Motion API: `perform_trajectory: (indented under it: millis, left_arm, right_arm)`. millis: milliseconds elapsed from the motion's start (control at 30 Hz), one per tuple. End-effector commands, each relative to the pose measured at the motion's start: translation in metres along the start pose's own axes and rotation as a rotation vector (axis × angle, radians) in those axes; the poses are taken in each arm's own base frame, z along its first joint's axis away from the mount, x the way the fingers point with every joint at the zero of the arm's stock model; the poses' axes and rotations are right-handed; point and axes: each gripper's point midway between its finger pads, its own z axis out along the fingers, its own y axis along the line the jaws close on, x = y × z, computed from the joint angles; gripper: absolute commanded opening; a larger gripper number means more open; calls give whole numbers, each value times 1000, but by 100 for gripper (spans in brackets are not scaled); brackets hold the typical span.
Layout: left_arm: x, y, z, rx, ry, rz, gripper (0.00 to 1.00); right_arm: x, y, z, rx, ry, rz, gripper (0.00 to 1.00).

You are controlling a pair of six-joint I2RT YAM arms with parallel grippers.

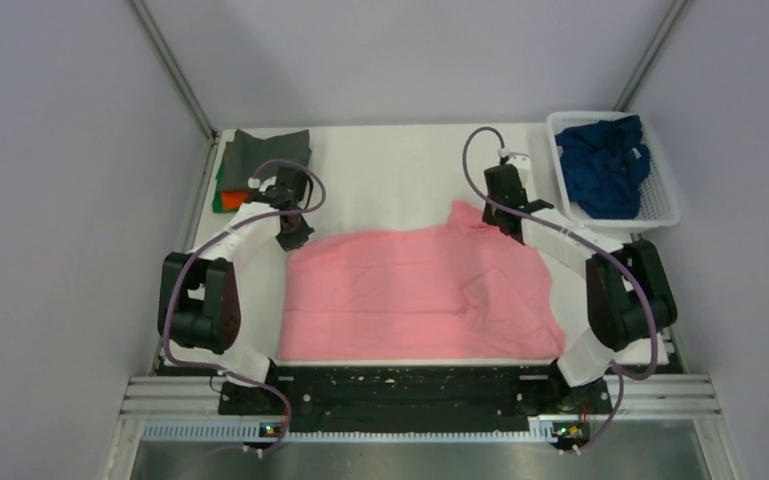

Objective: Fold and stack the t-shirts
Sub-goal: Fold the other side of the tshirt into a rectangle

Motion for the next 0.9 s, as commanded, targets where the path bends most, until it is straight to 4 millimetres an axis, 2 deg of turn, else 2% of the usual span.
perform_trajectory:
  millis: [0, 133, 300, 500, 700, 800, 867]
  left_arm:
    - [3, 3, -21, 36, -57, -13, 0]
    - [19, 23, -31, 34, -73, -37, 0]
    - [37, 45, -41, 46, -90, -62, 0]
    - [53, 59, -45, 52, -81, -81, 0]
    - [61, 68, -47, 46, -79, -88, 0]
    - [67, 72, -44, 38, -70, -93, 0]
    - [70, 74, -43, 32, -59, -93, 0]
  right_arm:
    - [1, 2, -46, -48, -36, 0, 0]
    - [10, -20, -86, -31, -51, -2, 0]
    - [24, -44, -123, -36, -44, 2, 0]
    - [61, -69, -154, -40, 37, -17, 0]
    - [105, -70, -175, -102, 149, 7, 0]
    - [114, -77, -185, -84, 165, 25, 0]
    - [118, -75, -189, -102, 184, 33, 0]
